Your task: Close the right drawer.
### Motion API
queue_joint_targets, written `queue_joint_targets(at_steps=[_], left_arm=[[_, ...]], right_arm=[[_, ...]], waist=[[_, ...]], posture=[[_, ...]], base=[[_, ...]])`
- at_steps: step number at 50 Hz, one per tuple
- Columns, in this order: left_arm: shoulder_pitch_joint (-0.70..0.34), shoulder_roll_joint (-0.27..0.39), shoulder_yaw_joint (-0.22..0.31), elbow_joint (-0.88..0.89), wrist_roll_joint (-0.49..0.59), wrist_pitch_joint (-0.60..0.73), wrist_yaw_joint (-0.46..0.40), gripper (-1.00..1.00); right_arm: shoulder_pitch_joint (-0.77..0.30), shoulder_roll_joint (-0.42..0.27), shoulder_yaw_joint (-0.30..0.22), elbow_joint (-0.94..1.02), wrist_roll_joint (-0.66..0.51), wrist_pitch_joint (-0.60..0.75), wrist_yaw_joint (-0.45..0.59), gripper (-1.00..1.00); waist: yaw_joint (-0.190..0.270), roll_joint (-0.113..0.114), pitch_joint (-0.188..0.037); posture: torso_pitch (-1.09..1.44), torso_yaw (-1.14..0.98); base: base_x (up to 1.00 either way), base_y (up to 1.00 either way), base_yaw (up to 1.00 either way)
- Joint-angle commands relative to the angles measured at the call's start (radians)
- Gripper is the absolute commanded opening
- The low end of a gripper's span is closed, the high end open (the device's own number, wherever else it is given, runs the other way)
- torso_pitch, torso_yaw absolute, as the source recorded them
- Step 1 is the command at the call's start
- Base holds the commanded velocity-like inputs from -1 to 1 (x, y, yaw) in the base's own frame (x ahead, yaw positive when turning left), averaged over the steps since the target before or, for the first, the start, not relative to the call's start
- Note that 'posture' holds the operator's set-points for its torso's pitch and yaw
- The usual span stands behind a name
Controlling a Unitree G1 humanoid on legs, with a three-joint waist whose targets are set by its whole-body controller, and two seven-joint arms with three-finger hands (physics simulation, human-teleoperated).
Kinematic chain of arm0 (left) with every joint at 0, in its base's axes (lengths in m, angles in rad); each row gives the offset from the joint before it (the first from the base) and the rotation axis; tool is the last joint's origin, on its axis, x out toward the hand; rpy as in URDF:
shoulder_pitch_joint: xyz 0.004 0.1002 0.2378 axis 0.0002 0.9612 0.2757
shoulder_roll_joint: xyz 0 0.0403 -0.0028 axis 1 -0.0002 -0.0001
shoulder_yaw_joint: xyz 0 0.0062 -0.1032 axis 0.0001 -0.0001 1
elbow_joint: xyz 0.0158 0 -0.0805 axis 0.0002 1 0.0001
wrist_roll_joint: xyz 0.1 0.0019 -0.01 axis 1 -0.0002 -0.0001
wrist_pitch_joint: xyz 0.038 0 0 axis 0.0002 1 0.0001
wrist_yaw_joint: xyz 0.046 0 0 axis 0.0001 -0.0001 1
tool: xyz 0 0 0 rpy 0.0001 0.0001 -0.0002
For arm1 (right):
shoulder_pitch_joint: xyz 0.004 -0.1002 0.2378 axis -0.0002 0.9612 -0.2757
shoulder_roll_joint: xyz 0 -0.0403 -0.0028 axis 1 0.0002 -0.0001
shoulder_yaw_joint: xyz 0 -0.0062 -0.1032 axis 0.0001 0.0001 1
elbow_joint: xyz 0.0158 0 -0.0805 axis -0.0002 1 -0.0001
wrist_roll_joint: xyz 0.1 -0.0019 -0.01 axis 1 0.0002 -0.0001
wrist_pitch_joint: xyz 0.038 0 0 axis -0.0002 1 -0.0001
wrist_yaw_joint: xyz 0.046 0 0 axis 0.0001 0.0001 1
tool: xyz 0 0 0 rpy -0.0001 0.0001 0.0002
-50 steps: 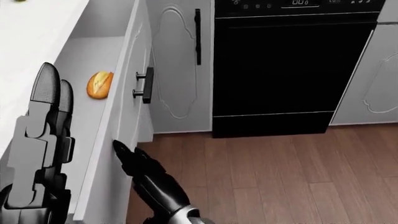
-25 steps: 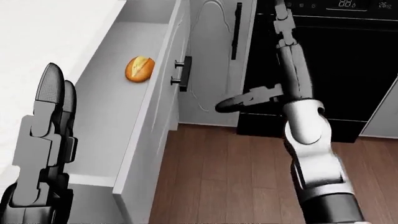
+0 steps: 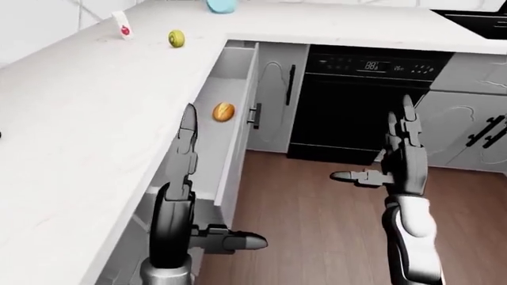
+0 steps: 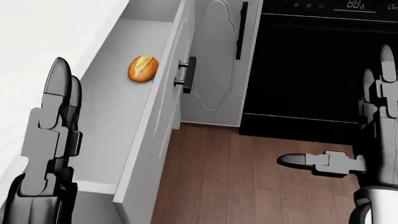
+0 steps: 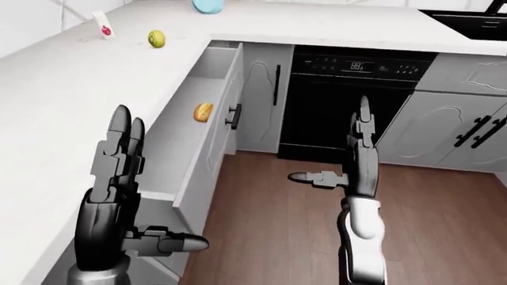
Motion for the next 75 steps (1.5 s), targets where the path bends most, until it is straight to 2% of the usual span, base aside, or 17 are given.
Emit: queue_joint_targets(at_steps=[1, 5, 8, 11, 17, 30, 42, 47, 56, 68, 75], left_arm=[[-0.039, -0.005, -0.008, -0.034, 0.012, 0.007, -0.02, 1.0], [-0.133, -0.017, -0.026, 0.015, 0.042, 0.049, -0.076, 1.0], [-0.262, -0.046, -0.016, 0.096, 0.047, 0.086, -0.131, 1.0], [-0.322, -0.062, -0.016, 0.158, 0.06, 0.078, -0.164, 1.0], [-0.385, -0.077, 0.012, 0.308, 0.056, 0.007, -0.178, 1.0], [-0.538, -0.138, 0.0, 0.561, 0.045, -0.072, -0.208, 1.0], [-0.639, -0.2, -0.019, 0.745, 0.053, -0.147, -0.219, 1.0], [-0.651, -0.213, -0.014, 0.803, 0.038, -0.178, -0.219, 1.0], [-0.665, -0.252, -0.037, 0.9, 0.023, -0.219, -0.23, 1.0], [-0.679, -0.271, -0.014, 1.063, -0.111, -0.258, -0.266, 1.0], [-0.637, -0.278, -0.028, 1.117, -0.117, -0.288, -0.265, 1.0]], right_arm=[[-0.016, -0.008, 0.001, -0.029, 0.002, -0.02, -0.006, 1.0], [-0.032, -0.012, -0.005, -0.016, 0.01, 0.0, -0.022, 1.0], [-0.037, -0.016, -0.004, 0.001, 0.004, -0.009, -0.029, 1.0], [-0.035, -0.018, -0.001, 0.0, 0.004, -0.008, -0.029, 1.0], [-0.037, -0.019, 0.001, 0.011, -0.001, -0.011, -0.026, 1.0], [-0.035, -0.016, 0.011, 0.024, -0.012, -0.018, -0.016, 1.0], [-0.035, -0.016, 0.011, 0.029, -0.013, -0.021, -0.011, 1.0], [-0.036, -0.016, 0.01, 0.032, -0.012, -0.022, -0.012, 1.0], [-0.036, -0.017, 0.009, 0.036, -0.01, -0.022, -0.011, 1.0], [-0.041, -0.02, 0.009, 0.049, -0.009, -0.025, -0.013, 1.0], [-0.042, -0.021, 0.009, 0.058, -0.009, -0.03, -0.015, 1.0]], waist=[[-0.002, -0.003, -0.014], [0.001, -0.007, -0.016], [0.004, -0.01, -0.017], [0.004, -0.013, -0.019], [0.001, -0.016, -0.02], [0.001, -0.023, -0.024], [-0.001, -0.029, -0.026], [-0.003, -0.031, -0.026], [-0.004, -0.035, -0.027], [-0.004, -0.038, -0.029], [-0.005, -0.039, -0.03]], posture=[[0.0, 0.0], [0.0, 0.0], [0.0, 0.0], [0.0, 0.0], [0.0, 0.0], [0.0, 0.0], [0.0, 0.0], [0.0, 0.0], [0.0, 0.0], [0.0, 0.0], [0.0, 0.0]], base=[[0.0, 0.0, 0.0], [0.0, 0.0, 0.0], [0.0, 0.0, 0.0], [0.0, 0.0, 0.0], [0.0, 0.0, 0.0], [0.0, 0.0, 0.0], [0.0, 0.0, 0.0], [0.0, 0.0, 0.0], [0.0, 0.0, 0.0], [0.0, 0.0, 0.0], [0.0, 0.0, 0.0]])
